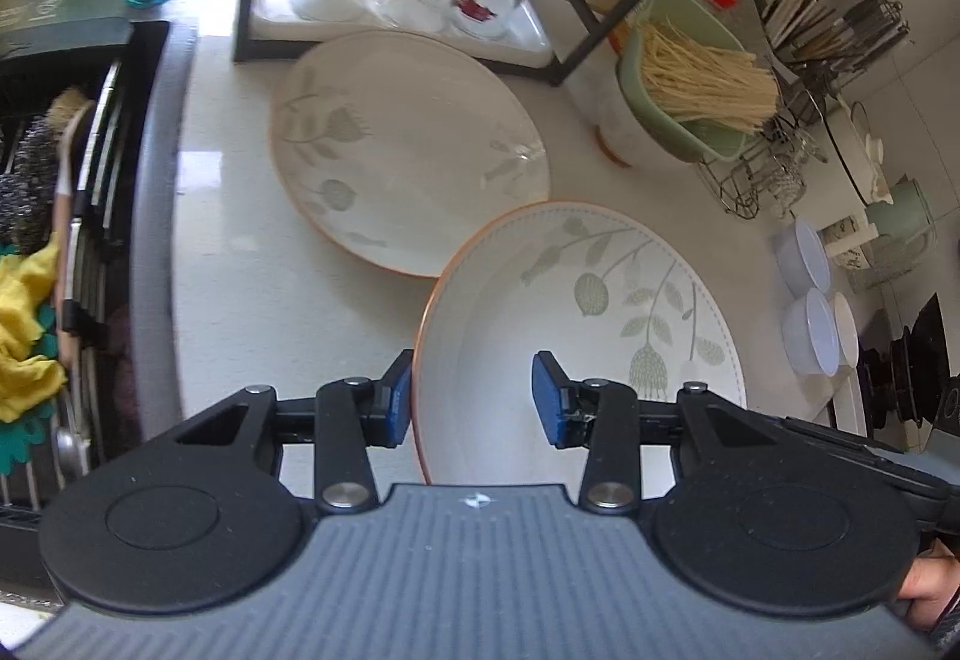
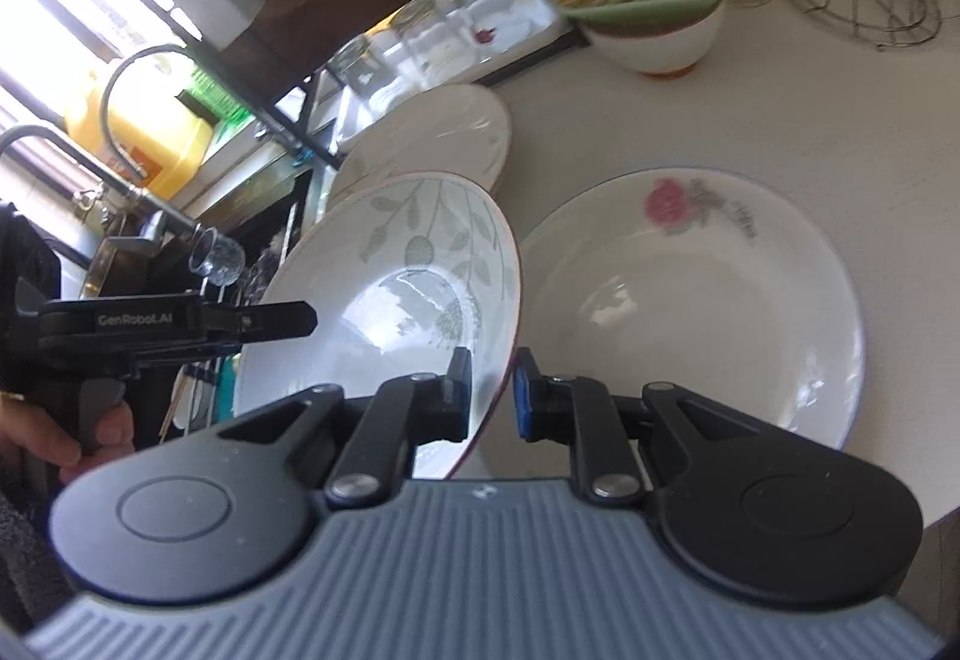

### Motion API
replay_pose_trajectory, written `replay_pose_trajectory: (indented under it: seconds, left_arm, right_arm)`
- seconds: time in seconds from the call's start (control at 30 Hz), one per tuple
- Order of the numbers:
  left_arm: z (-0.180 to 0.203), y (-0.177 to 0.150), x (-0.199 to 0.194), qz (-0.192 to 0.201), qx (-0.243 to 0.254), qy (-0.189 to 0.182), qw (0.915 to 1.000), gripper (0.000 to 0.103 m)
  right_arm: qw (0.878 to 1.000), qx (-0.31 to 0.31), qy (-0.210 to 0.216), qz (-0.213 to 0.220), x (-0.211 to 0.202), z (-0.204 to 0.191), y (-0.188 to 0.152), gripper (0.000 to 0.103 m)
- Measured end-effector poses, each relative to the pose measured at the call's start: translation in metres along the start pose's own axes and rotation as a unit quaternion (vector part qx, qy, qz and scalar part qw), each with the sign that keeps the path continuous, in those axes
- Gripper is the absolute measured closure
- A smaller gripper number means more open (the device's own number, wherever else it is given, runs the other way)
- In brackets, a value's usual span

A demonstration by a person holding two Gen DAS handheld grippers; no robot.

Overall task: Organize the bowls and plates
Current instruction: 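Lift the leaf plate with both grippers and carry it over the rose plate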

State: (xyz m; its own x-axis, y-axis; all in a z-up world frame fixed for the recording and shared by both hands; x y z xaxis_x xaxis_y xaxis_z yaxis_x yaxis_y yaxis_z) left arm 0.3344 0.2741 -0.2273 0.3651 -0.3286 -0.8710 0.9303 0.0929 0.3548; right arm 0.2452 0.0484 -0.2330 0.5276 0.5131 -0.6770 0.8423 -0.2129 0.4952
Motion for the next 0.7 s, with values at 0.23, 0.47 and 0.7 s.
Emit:
replay_pose_trajectory:
  seconds: [0.23, 0.47, 0.7]
  left_arm:
    - [0.028, 0.002, 0.028, -0.021, 0.004, 0.013, 0.9997, 0.058]
    - [0.045, 0.006, 0.041, -0.019, 0.011, 0.031, 0.9993, 0.058]
    - [0.058, 0.005, 0.049, -0.025, 0.021, 0.049, 0.9983, 0.058]
  right_arm:
    - [1.000, -0.001, -0.013, -0.003, -0.008, 0.036, 0.004, 0.085]
    - [1.000, 0.008, -0.016, -0.014, -0.007, 0.063, 0.003, 0.085]
    - [0.999, 0.014, -0.014, -0.028, 0.000, 0.080, -0.001, 0.085]
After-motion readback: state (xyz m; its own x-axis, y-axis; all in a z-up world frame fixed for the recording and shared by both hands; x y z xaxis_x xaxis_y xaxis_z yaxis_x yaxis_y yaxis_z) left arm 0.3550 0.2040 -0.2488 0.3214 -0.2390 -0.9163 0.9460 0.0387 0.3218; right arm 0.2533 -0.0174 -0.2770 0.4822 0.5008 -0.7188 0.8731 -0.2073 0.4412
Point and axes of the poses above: each gripper's, at about its wrist camera, not at the fingertips, and x roughly the way its jaws point, z to its right, y to its top, the point moved 8 cm from there along x, roughly the way its jaws point, and after that the axes turned 7 degrees about y, right-handed, at the moved point
